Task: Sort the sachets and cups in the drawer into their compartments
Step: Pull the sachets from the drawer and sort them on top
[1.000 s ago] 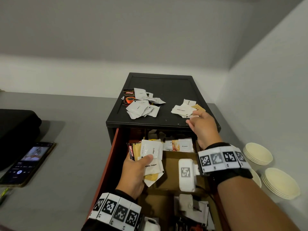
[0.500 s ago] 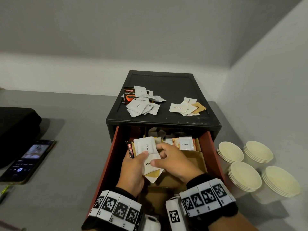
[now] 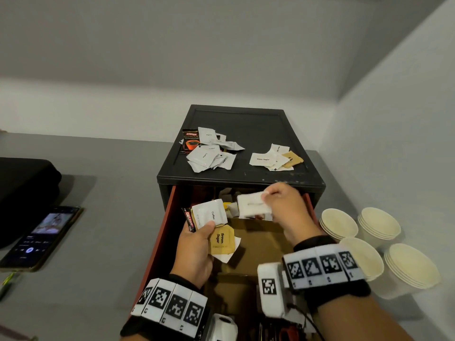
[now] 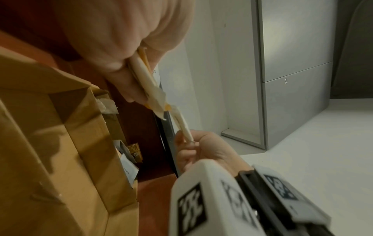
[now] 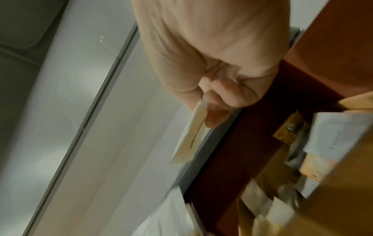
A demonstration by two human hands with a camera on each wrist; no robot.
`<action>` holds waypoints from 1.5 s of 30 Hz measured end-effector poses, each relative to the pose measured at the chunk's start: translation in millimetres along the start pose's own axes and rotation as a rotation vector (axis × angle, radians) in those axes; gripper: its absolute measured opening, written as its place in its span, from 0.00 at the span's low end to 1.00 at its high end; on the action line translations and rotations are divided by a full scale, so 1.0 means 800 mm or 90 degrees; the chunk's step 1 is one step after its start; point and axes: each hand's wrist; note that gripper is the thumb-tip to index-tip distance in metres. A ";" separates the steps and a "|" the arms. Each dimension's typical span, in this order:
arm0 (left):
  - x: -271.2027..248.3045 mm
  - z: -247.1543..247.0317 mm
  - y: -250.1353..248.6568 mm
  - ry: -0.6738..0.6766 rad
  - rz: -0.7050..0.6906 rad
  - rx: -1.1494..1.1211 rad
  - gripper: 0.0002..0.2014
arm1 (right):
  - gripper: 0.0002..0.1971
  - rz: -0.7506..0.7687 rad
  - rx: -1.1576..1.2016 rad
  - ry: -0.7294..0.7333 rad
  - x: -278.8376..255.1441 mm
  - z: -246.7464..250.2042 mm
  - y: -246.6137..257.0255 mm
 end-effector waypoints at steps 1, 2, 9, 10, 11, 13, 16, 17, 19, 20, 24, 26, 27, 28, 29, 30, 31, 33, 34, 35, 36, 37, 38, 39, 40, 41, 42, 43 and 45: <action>-0.001 0.000 0.000 -0.001 0.000 0.002 0.19 | 0.06 -0.007 0.059 -0.020 0.005 0.007 0.008; -0.001 0.000 0.000 -0.001 -0.001 0.003 0.19 | 0.06 -0.015 0.108 -0.040 0.010 0.014 0.016; -0.002 0.000 -0.001 0.001 0.006 0.012 0.20 | 0.20 -0.052 0.198 -0.039 0.056 0.033 0.041; -0.002 0.000 -0.002 -0.001 0.006 0.012 0.20 | 0.22 -0.049 0.156 -0.051 0.055 0.032 0.038; -0.001 0.000 -0.002 -0.003 0.006 0.013 0.20 | 0.22 -0.042 0.128 -0.073 0.051 0.030 0.034; 0.001 0.000 -0.001 -0.008 0.006 0.013 0.20 | 0.20 -0.006 0.096 -0.119 0.034 0.023 0.023; 0.002 -0.001 0.000 -0.012 -0.004 0.011 0.20 | 0.15 0.067 0.034 -0.112 0.008 0.004 0.004; 0.002 -0.002 0.000 -0.013 -0.008 0.008 0.19 | 0.13 0.069 0.009 -0.072 0.001 -0.004 -0.002; 0.001 -0.004 0.000 -0.018 -0.015 0.002 0.16 | 0.13 0.025 -0.069 0.065 -0.015 -0.021 -0.013; 0.000 -0.005 -0.001 -0.022 -0.021 -0.003 0.14 | 0.17 -0.008 -0.107 0.152 -0.022 -0.029 -0.020; -0.001 -0.007 -0.004 -0.042 -0.028 -0.024 0.10 | 0.27 -0.061 -0.174 0.319 -0.031 -0.054 -0.039; -0.002 -0.008 -0.006 -0.052 -0.029 -0.041 0.10 | 0.19 -0.041 -0.163 0.309 -0.029 -0.054 -0.037; -0.002 -0.008 -0.007 -0.055 -0.031 -0.049 0.10 | 0.16 -0.034 -0.151 0.306 -0.028 -0.052 -0.036; -0.002 -0.008 -0.008 -0.057 -0.032 -0.058 0.11 | 0.13 -0.029 -0.140 0.301 -0.027 -0.049 -0.035; -0.001 -0.008 -0.008 -0.059 -0.031 -0.064 0.12 | 0.11 -0.024 -0.130 0.290 -0.026 -0.047 -0.034; -0.001 -0.007 -0.008 -0.060 -0.028 -0.070 0.12 | 0.09 -0.020 -0.123 0.275 -0.025 -0.044 -0.033; -0.001 -0.007 -0.008 -0.061 -0.025 -0.074 0.12 | 0.07 -0.017 -0.117 0.258 -0.025 -0.041 -0.033; -0.001 -0.007 -0.008 -0.063 -0.021 -0.077 0.12 | 0.04 -0.020 -0.107 0.224 -0.023 -0.037 -0.033; -0.001 -0.008 -0.008 -0.061 -0.021 -0.080 0.12 | 0.04 -0.025 -0.098 0.211 -0.022 -0.035 -0.033; -0.002 -0.008 -0.009 -0.058 -0.021 -0.086 0.12 | 0.06 -0.032 -0.085 0.201 -0.021 -0.034 -0.033; -0.002 -0.009 -0.009 -0.057 -0.020 -0.093 0.11 | 0.08 -0.044 -0.069 0.193 -0.021 -0.034 -0.033; -0.002 -0.009 -0.010 -0.058 -0.019 -0.100 0.11 | 0.10 -0.059 -0.050 0.189 -0.020 -0.034 -0.033; -0.002 -0.008 -0.010 -0.058 -0.019 -0.106 0.12 | 0.10 -0.077 -0.030 0.189 -0.020 -0.035 -0.032; -0.002 -0.008 -0.010 -0.059 -0.022 -0.111 0.13 | 0.10 -0.096 -0.009 0.195 -0.020 -0.036 -0.032; -0.002 -0.007 -0.010 -0.059 -0.023 -0.115 0.13 | 0.10 -0.115 0.012 0.205 -0.021 -0.036 -0.032; -0.002 -0.007 -0.010 -0.059 -0.024 -0.117 0.14 | 0.09 -0.133 0.033 0.216 -0.022 -0.037 -0.031; -0.002 -0.007 -0.010 -0.061 -0.023 -0.120 0.14 | 0.09 -0.145 0.053 0.226 -0.024 -0.038 -0.031; -0.002 -0.007 -0.009 -0.062 -0.021 -0.121 0.14 | 0.09 -0.153 0.071 0.234 -0.025 -0.038 -0.031; -0.002 -0.006 -0.009 -0.060 -0.021 -0.121 0.14 | 0.09 -0.162 0.108 0.240 -0.027 -0.039 -0.031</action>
Point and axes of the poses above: each hand's wrist, its own x-axis towards the middle knuckle, its own z-axis out of the back of the hand, y = z × x, and after that the axes turned 15 degrees about -z, right-handed
